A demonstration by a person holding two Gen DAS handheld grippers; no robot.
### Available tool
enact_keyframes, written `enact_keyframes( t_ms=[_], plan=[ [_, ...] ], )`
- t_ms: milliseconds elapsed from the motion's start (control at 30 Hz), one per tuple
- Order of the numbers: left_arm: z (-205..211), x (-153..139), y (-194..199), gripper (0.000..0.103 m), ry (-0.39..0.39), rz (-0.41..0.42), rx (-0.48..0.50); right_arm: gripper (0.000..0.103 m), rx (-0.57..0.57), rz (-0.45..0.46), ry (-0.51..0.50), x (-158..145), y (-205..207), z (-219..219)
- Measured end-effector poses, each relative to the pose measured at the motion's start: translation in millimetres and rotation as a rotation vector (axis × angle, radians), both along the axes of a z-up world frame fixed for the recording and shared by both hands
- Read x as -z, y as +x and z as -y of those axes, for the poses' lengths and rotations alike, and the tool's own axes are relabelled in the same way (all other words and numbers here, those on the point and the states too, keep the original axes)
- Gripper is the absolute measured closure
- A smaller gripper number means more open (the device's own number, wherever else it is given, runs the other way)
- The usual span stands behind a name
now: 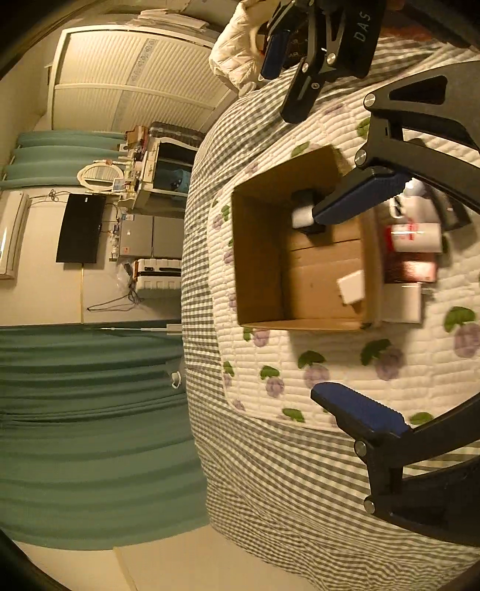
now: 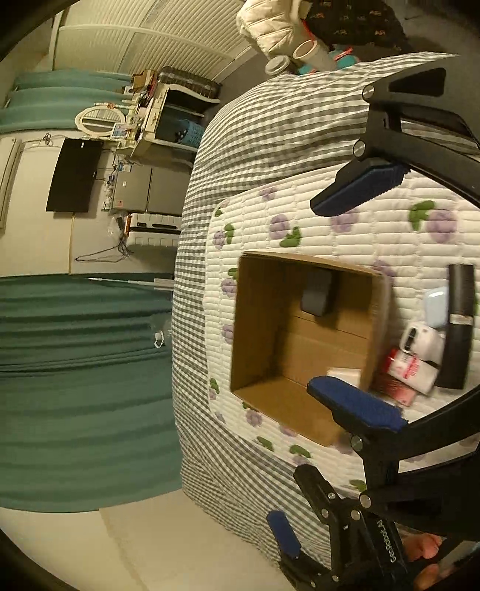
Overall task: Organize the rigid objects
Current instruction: 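Lower the white charger into the box with the left tool while the right tool drops the black adapter in, then grasp the white plug adapter with the right tool while the left tool grasps the white rectangular block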
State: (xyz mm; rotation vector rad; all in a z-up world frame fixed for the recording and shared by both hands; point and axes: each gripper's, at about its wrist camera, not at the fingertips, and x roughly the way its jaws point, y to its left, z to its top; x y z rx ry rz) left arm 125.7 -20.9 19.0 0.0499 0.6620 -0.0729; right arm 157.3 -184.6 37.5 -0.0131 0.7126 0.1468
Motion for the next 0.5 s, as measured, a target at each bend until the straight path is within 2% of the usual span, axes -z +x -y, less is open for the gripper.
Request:
enact_keyframes(
  t_ms=[100, 233, 500],
  plan=[
    [-3.6, 12.0, -15.1, 0.004, 0.008, -0.006, -0.004, 0.011, 0.006, -0.025, 0.01, 12.9, -17.7, -6.7],
    [-6.4, 35.4, -27.7, 0.003, 0.024, -0.018, -0.002, 0.011, 0.007, -0.085, -0.004, 42.7, -28.4, -16.6],
    [-17.7, 96.9, -23.4, 0.003, 0.024, -0.123, -0.023, 0.011, 0.017, -0.245, -0.049, 121.1, -22.2, -22.0]
  ],
)
